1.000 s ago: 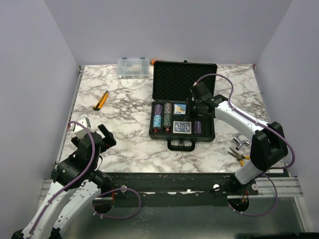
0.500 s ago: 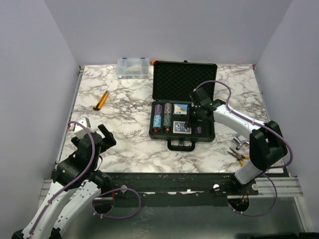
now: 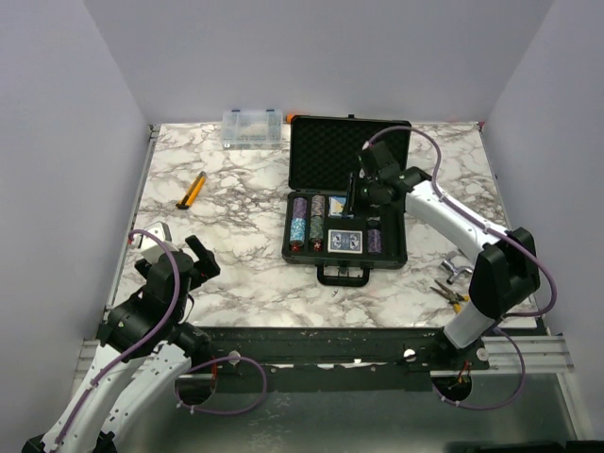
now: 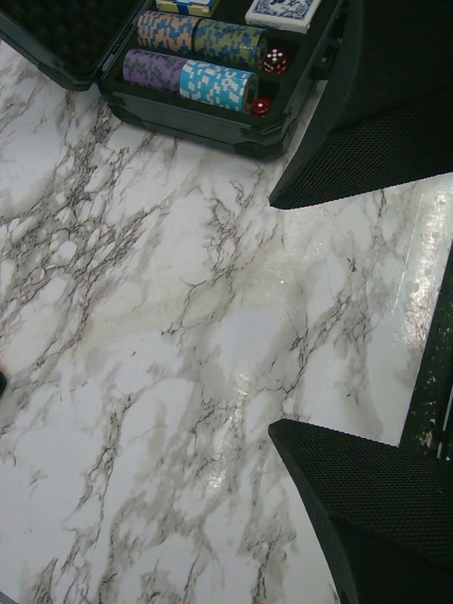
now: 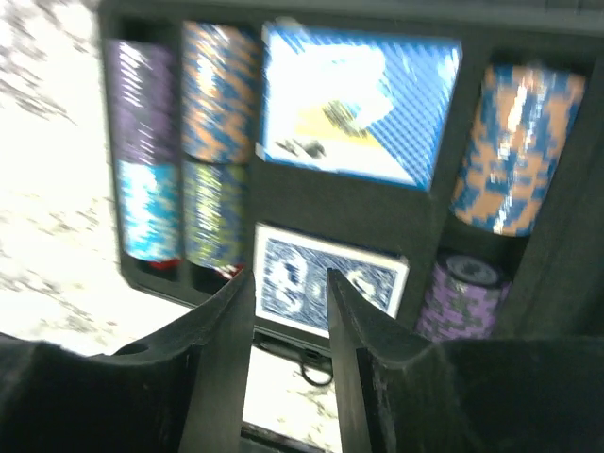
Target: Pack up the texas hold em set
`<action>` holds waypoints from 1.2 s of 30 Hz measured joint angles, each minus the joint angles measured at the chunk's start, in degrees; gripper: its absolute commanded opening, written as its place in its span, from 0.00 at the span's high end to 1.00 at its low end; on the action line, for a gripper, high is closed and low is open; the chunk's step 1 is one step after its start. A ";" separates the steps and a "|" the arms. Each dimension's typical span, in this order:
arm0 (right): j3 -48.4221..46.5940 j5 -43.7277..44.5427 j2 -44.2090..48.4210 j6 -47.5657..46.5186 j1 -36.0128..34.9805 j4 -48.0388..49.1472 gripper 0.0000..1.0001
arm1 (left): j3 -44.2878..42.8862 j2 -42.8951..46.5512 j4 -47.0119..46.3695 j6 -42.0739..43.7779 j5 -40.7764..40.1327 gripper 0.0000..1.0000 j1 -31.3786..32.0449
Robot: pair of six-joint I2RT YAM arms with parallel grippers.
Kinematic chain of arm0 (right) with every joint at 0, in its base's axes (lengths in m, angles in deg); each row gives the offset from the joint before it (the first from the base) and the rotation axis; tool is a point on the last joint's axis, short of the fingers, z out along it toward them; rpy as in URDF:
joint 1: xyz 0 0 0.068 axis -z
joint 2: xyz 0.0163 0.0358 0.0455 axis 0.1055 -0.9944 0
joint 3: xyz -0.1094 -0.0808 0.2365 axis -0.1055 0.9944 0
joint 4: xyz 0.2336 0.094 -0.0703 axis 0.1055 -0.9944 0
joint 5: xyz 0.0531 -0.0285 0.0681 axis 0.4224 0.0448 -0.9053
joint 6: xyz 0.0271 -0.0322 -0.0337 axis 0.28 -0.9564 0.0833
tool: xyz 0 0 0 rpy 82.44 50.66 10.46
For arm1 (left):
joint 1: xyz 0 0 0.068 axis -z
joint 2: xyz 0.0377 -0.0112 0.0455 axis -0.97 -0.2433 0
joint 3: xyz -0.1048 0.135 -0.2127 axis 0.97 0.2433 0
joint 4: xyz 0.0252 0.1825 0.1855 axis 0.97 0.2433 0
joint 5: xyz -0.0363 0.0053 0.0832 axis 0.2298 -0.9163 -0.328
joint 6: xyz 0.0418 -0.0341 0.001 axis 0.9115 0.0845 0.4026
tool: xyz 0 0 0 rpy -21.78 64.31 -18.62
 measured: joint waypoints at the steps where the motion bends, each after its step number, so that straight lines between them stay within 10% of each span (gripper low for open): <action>1: -2.45 0.24 -0.15 -0.31 0.00 -0.35 0.55 | 0.00 0.00 -0.02 0.00 0.00 0.08 0.00; 16: -38.99 -3.82 -14.99 -1.79 11.43 -3.32 0.46 | 0.00 -1.20 -0.44 1.07 0.55 0.08 0.00; 36: -49.86 -21.31 -30.29 10.69 37.22 1.62 0.59 | 0.00 -2.99 -0.52 1.27 1.64 0.08 -0.24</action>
